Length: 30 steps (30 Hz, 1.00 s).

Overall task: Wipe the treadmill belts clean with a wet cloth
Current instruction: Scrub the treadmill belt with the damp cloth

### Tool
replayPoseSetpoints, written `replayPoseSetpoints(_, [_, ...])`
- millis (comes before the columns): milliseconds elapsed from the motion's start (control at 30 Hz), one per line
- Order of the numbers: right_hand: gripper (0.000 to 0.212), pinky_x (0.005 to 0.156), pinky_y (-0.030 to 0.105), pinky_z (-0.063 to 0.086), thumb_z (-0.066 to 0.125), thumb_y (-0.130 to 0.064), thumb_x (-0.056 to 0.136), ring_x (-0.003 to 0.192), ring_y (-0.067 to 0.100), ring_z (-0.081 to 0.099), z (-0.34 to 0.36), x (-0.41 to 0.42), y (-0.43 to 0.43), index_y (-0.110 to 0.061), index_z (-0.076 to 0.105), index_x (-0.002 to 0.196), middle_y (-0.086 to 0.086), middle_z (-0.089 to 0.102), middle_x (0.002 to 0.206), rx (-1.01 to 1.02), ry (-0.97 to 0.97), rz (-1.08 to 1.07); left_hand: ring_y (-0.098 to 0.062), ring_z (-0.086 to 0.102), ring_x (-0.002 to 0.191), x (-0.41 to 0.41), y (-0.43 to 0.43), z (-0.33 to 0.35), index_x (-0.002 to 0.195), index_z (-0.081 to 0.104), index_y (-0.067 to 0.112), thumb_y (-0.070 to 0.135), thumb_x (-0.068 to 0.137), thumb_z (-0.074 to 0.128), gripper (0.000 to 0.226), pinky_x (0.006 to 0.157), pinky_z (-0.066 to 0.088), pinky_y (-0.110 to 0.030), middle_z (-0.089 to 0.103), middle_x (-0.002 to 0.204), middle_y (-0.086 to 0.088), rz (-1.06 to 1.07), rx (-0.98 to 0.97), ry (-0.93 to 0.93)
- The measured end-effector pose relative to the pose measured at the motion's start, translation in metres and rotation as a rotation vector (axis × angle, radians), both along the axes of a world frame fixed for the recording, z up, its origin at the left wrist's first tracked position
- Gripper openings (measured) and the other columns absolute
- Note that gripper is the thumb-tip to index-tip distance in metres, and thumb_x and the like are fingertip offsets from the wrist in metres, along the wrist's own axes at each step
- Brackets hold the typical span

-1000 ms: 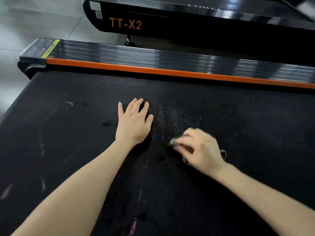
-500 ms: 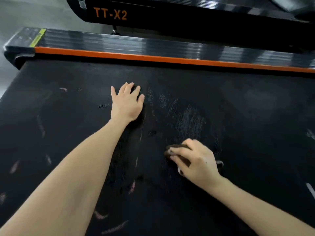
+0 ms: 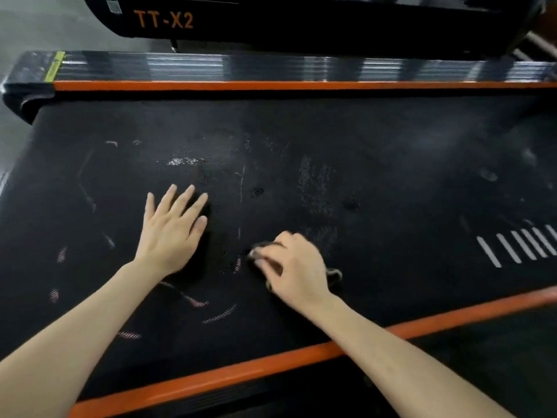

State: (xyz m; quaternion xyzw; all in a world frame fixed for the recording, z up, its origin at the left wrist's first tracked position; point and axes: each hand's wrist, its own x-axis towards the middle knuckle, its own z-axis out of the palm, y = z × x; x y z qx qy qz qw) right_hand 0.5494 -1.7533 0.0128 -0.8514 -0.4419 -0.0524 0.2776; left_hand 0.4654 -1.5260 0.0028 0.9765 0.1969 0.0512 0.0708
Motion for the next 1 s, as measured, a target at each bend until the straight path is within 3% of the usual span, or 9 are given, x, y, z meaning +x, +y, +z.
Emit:
replayPoseSetpoints(100, [0.026, 0.063, 0.032, 0.045, 0.054, -0.042, 0.083, 0.071, 0.021, 0.056, 0.007, -0.001, -0.034, -0.028, 0.074, 0.093, -0.003, 0.059, 0.080, -0.087, 0.030, 0.069, -0.030, 0.015, 0.144, -0.005, 0.000, -0.004, 0.147, 0.033, 0.022, 0.048, 0.095, 0.013, 0.062, 0.115, 0.003, -0.052, 0.028, 0.154, -0.005, -0.021, 0.011, 0.011])
replayPoseSetpoints(333, [0.029, 0.080, 0.046, 0.050, 0.055, -0.038, 0.088, 0.095, 0.037, 0.058, 0.011, 0.049, -0.130, -0.021, 0.064, 0.110, 0.011, 0.056, 0.104, -0.273, 0.150, -0.709, -0.030, 0.013, 0.144, -0.007, -0.002, -0.005, 0.148, 0.031, 0.021, 0.036, 0.100, 0.029, 0.050, 0.116, 0.002, -0.051, 0.024, 0.156, -0.006, -0.026, -0.011, -0.004])
replayPoseSetpoints(400, [0.023, 0.082, 0.041, 0.046, 0.060, -0.030, 0.087, 0.098, 0.037, 0.057, 0.014, 0.019, -0.099, -0.022, 0.067, 0.107, 0.012, 0.059, 0.105, -0.283, 0.119, -0.607, -0.031, 0.014, 0.144, -0.008, -0.002, -0.005, 0.147, 0.033, 0.020, 0.034, 0.100, 0.030, 0.049, 0.115, 0.004, -0.052, 0.026, 0.155, -0.007, -0.022, -0.022, -0.011])
replayPoseSetpoints(533, [0.023, 0.072, 0.041, 0.045, 0.057, -0.034, 0.078, 0.086, 0.030, 0.056, 0.016, -0.061, -0.030, -0.024, 0.068, 0.097, 0.005, 0.059, 0.094, -0.249, 0.138, -0.045, -0.031, 0.015, 0.144, -0.008, 0.000, -0.004, 0.147, 0.034, 0.021, 0.034, 0.100, 0.031, 0.048, 0.115, 0.005, -0.051, 0.027, 0.155, -0.007, -0.030, -0.016, -0.018])
replayPoseSetpoints(633, [0.022, 0.069, 0.040, 0.043, 0.057, -0.033, 0.081, 0.081, 0.027, 0.054, 0.020, -0.061, -0.017, -0.020, 0.067, 0.095, 0.004, 0.058, 0.090, -0.255, 0.117, 0.203, -0.029, 0.014, 0.144, -0.009, 0.000, -0.004, 0.148, 0.031, 0.023, 0.035, 0.101, 0.028, 0.048, 0.116, 0.003, -0.049, 0.025, 0.155, -0.005, -0.029, -0.002, -0.009])
replayPoseSetpoints(700, [0.020, 0.071, 0.038, 0.047, 0.057, -0.034, 0.082, 0.079, 0.026, 0.058, 0.015, -0.024, -0.023, -0.027, 0.069, 0.096, 0.003, 0.060, 0.087, -0.254, 0.059, 0.168, -0.028, 0.014, 0.144, -0.010, 0.001, -0.005, 0.148, 0.030, 0.024, 0.037, 0.101, 0.025, 0.049, 0.116, 0.003, -0.048, 0.025, 0.156, -0.004, -0.028, 0.014, -0.013])
replayPoseSetpoints(867, [0.021, 0.079, 0.044, 0.050, 0.057, -0.029, 0.091, 0.092, 0.030, 0.060, 0.008, 0.063, -0.003, -0.020, 0.068, 0.106, 0.009, 0.059, 0.100, -0.187, 0.105, -0.519, -0.026, 0.011, 0.145, -0.009, 0.000, -0.007, 0.148, 0.028, 0.026, 0.036, 0.101, 0.027, 0.048, 0.117, 0.001, -0.047, 0.022, 0.156, -0.002, -0.017, -0.003, -0.012])
replayPoseSetpoints(933, [0.023, 0.078, 0.041, 0.047, 0.055, -0.030, 0.089, 0.089, 0.032, 0.059, 0.007, 0.036, 0.018, -0.020, 0.070, 0.103, 0.010, 0.061, 0.096, -0.179, 0.048, -0.434, -0.027, 0.013, 0.145, -0.009, 0.000, -0.007, 0.148, 0.031, 0.025, 0.037, 0.101, 0.024, 0.049, 0.117, 0.002, -0.048, 0.025, 0.156, -0.003, -0.017, -0.012, -0.022])
replayPoseSetpoints(1000, [0.025, 0.070, 0.039, 0.046, 0.052, -0.034, 0.085, 0.079, 0.030, 0.058, 0.005, -0.016, 0.026, -0.024, 0.072, 0.099, 0.006, 0.061, 0.087, -0.151, 0.049, -0.097, -0.029, 0.016, 0.144, -0.010, 0.000, -0.007, 0.146, 0.033, 0.024, 0.040, 0.097, 0.019, 0.054, 0.116, 0.004, -0.049, 0.028, 0.154, -0.004, -0.016, -0.009, -0.026])
